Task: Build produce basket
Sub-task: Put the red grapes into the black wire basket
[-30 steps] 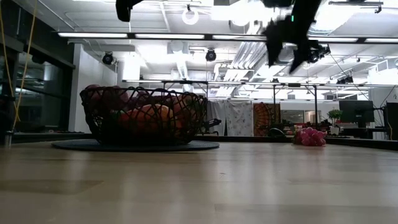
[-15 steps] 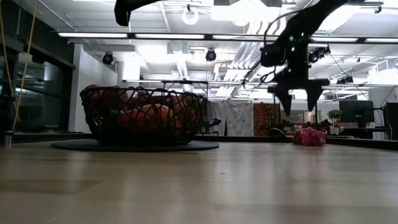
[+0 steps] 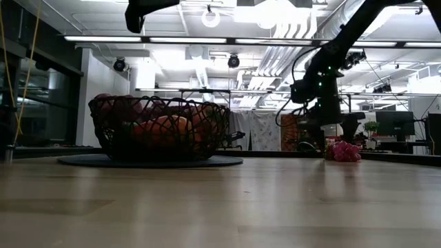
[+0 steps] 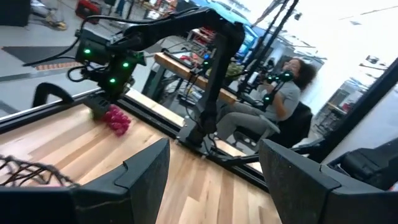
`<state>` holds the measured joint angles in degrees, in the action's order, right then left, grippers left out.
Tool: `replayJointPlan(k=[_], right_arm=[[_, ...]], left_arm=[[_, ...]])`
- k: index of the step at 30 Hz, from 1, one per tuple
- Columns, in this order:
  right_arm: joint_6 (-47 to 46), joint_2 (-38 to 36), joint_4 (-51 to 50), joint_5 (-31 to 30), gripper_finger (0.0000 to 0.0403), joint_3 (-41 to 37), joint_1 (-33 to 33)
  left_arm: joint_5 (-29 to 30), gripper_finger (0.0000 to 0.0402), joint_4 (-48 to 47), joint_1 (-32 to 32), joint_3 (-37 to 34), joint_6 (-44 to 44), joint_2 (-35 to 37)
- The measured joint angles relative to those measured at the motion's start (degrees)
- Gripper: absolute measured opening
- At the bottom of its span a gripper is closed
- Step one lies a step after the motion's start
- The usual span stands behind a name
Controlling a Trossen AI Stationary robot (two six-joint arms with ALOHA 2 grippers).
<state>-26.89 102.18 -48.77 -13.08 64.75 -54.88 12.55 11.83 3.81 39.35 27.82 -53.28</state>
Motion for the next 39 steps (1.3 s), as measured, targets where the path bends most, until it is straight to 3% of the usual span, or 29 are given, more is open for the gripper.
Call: replayJointPlan(k=[9,18,31,39], right_arm=[[1.51,3.27,0.58,5.86,0.0373,0.04,-1.16],[0.56,5.01,-0.76,5.7,0.0365,0.32,0.63],[2.76,3.74,-4.71,6.59,0.0214,-0.33,2.28],[9.42,-7.01,-2.39,9.9,0.0156,-0.23,6.61]], left_arm=[[3.64,0.0237,-0.45,0.0,0.0,0.52,-0.07],[7.63,0.0237,-0.44,0.02,0.0,0.54,-0.07],[7.61,0.0237,-0.44,0.02,0.0,0.71,-0.07],[7.61,0.0237,-0.43,0.02,0.0,0.54,-0.07]])
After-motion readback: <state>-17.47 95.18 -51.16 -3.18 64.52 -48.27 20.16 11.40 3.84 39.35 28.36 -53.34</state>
